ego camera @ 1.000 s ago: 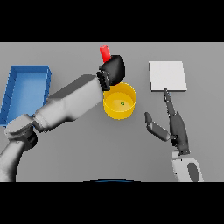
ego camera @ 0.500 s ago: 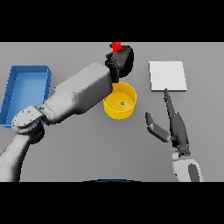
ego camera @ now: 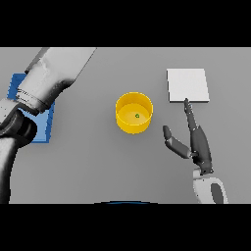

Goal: Pick up the red beaker and tilt it to pour out 1 green nut into yellow bowl. Pick up the yellow bowl and place it on the metallic measuring scale.

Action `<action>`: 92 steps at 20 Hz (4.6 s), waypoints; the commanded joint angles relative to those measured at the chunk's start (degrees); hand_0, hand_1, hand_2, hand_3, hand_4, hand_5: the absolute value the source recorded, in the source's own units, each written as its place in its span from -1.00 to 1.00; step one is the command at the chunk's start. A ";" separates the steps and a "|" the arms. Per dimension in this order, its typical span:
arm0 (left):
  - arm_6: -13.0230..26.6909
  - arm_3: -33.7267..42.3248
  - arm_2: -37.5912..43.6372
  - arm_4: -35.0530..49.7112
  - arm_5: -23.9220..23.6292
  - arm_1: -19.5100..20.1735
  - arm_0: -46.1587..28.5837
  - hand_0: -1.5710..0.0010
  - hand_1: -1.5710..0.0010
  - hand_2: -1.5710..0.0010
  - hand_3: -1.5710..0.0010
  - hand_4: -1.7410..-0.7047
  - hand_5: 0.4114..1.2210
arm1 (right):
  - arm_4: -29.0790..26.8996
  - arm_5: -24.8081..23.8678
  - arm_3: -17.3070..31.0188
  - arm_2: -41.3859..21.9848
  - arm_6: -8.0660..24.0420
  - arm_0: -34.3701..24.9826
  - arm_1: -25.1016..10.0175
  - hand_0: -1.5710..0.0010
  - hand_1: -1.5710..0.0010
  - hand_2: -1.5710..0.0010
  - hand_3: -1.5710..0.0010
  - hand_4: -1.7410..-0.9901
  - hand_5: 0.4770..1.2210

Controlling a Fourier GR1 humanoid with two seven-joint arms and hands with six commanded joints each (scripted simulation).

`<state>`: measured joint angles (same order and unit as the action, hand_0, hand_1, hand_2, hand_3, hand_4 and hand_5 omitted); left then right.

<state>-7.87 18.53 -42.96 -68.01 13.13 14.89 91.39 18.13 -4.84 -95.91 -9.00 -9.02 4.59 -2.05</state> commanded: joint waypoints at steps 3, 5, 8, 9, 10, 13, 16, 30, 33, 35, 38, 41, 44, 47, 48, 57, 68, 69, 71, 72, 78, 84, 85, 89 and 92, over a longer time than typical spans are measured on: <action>3.62 -3.22 9.27 7.88 -0.77 3.70 0.55 -1.00 -1.00 -1.00 -0.82 -0.99 1.00 | -0.48 -0.09 1.24 0.28 -0.22 -0.70 0.33 1.00 1.00 1.00 1.00 0.98 -0.50; 7.13 -5.73 14.49 12.47 -2.72 6.46 -0.11 -1.00 -1.00 -1.00 -0.84 -0.99 1.00 | -1.43 0.33 1.36 0.18 -0.42 -0.69 0.93 1.00 1.00 1.00 1.00 0.96 -0.48; 10.08 -7.01 21.55 19.71 -7.38 11.52 -3.81 -1.00 -1.00 -1.00 -0.84 -1.00 1.00 | -2.70 0.98 1.26 0.31 -0.38 -1.21 1.23 1.00 1.00 1.00 1.00 0.98 -0.50; 10.41 -7.35 23.79 22.16 -8.82 13.47 -5.47 -1.00 -1.00 -1.00 -0.83 -1.00 1.00 | -2.68 0.95 1.24 0.20 -0.27 -1.34 1.39 1.00 1.00 1.00 1.00 0.94 -0.51; 12.61 -7.56 25.45 24.13 -10.28 14.58 -7.48 -1.00 -1.00 -1.00 -0.80 -1.00 1.00 | -2.58 1.09 0.63 0.38 0.39 -1.47 0.75 1.00 1.00 1.00 1.00 0.91 -0.52; 17.27 -6.92 30.89 30.53 -14.30 17.66 -12.79 -1.00 -1.00 -1.00 -0.82 -1.00 1.00 | -2.27 0.87 1.54 0.76 0.88 -2.12 0.18 1.00 1.00 1.00 1.00 0.84 -0.53; 18.65 -4.65 35.58 37.06 -18.47 18.25 -19.31 -1.00 -1.00 -1.00 -0.86 -1.00 1.00 | -0.80 0.18 0.98 0.11 1.24 -1.52 0.17 1.00 1.00 1.00 1.00 0.85 -0.53; 33.81 34.86 40.59 52.04 -26.47 15.56 -53.32 -1.00 -1.00 -1.00 -0.91 -1.00 1.00 | -0.88 0.91 2.26 0.34 -0.11 -0.46 -0.90 1.00 1.00 1.00 1.00 0.96 -0.54; 36.34 39.40 40.79 53.10 -27.59 14.16 -57.34 -1.00 -1.00 -1.00 -0.95 -1.00 0.88 | -0.88 0.95 1.23 -0.04 -0.25 -0.57 -0.56 1.00 1.00 1.00 1.00 0.96 -0.54; 38.63 42.56 40.44 53.23 -27.89 13.82 -59.93 -1.00 -1.00 -1.00 -0.97 -1.00 0.76 | -0.76 0.58 1.44 0.15 -0.31 -0.71 -0.50 1.00 1.00 1.00 1.00 0.95 -0.53; 38.64 45.21 39.39 52.05 -28.11 14.14 -62.33 -1.00 -1.00 -1.00 -0.98 -0.95 0.43 | -0.64 0.39 2.03 0.41 -0.03 -1.12 -0.69 1.00 1.00 1.00 1.00 0.93 -0.57; 40.13 48.83 38.10 51.33 -26.86 14.72 -65.24 -1.00 -1.00 -0.99 -0.96 -0.34 0.08 | -0.11 0.11 1.73 -0.03 -0.25 -0.91 -0.36 1.00 1.00 1.00 1.00 0.93 -0.58; 40.59 50.64 38.18 52.30 -24.50 15.97 -66.09 -0.77 -0.55 -0.54 -0.45 0.30 -0.17 | -1.09 0.47 1.43 0.48 -0.37 -0.80 -0.59 1.00 1.00 1.00 1.00 0.96 -0.57; 41.28 51.07 37.03 51.99 -23.15 16.02 -67.14 0.02 0.19 0.17 0.22 0.58 -0.34 | -0.92 0.37 1.80 0.42 -0.81 -0.79 -0.55 1.00 1.00 1.00 1.00 0.96 -0.58; 40.96 50.42 36.63 51.81 -22.36 16.21 -66.78 0.21 0.35 0.33 0.37 0.65 -0.37 | -1.21 0.51 1.91 0.65 -0.77 -0.95 -0.71 1.00 1.00 1.00 1.00 0.95 -0.58; 35.50 46.61 35.70 50.63 -22.06 16.12 -65.14 0.89 0.91 0.91 0.92 0.87 -0.40 | 1.22 2.97 0.67 -1.11 1.79 -1.70 -3.31 1.00 1.00 1.00 1.00 0.94 -0.49; 34.91 47.81 35.33 50.88 -21.84 16.26 -65.41 0.99 0.99 0.99 0.99 0.94 -0.31 | 19.49 18.30 10.07 -13.76 2.98 -23.87 -19.57 1.00 1.00 1.00 1.00 0.42 -0.47; 34.83 47.46 35.29 50.80 -21.93 16.21 -65.44 0.99 0.99 0.99 0.99 0.94 -0.30 | 21.16 19.87 11.42 -15.40 1.84 -26.46 -20.79 1.00 1.00 1.00 1.00 0.40 -0.46; 35.46 48.26 35.06 50.64 -21.57 16.56 -65.48 1.00 1.00 1.00 1.00 0.93 -0.29 | 24.38 21.72 14.13 -18.23 -0.25 -30.44 -22.67 1.00 1.00 1.00 1.00 0.37 -0.42; 35.28 47.45 35.03 50.54 -21.44 16.62 -65.32 1.00 1.00 1.00 1.00 0.93 -0.29 | 25.58 22.43 15.36 -19.52 -1.16 -32.02 -23.08 1.00 1.00 1.00 1.00 0.37 -0.40; 35.44 48.99 35.28 51.00 -21.11 17.24 -66.38 1.00 1.00 1.00 1.00 0.92 -0.28 | 30.41 27.02 22.05 -26.02 -2.73 -38.68 -21.86 1.00 1.00 1.00 1.00 0.39 -0.35; 34.99 49.03 35.23 50.76 -21.56 17.28 -66.69 1.00 1.00 1.00 1.00 0.93 -0.29 | 31.69 30.03 27.72 -29.26 -3.04 -43.38 -18.61 1.00 1.00 1.00 1.00 0.31 -0.31; 34.71 48.70 35.49 50.85 -21.62 17.50 -66.79 1.00 1.00 1.00 1.00 0.93 -0.29 | 32.15 30.17 28.64 -29.62 -2.57 -44.41 -18.09 1.00 1.00 1.00 1.00 0.29 -0.31; 34.29 49.23 35.77 51.24 -21.40 17.84 -67.16 1.00 1.00 1.00 1.00 0.92 -0.29 | 33.35 30.51 32.53 -31.23 -2.99 -46.27 -16.82 1.00 1.00 1.00 1.00 0.28 -0.30; 34.10 48.15 35.90 51.47 -21.33 17.50 -66.64 1.00 1.00 1.00 1.00 0.92 -0.29 | 32.85 32.02 34.24 -31.24 -2.85 -47.10 -16.14 1.00 1.00 1.00 1.00 0.25 -0.29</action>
<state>26.22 66.67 -7.06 -16.53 -8.19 32.39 24.74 51.00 27.17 -61.67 -40.23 -11.78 -42.51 -18.19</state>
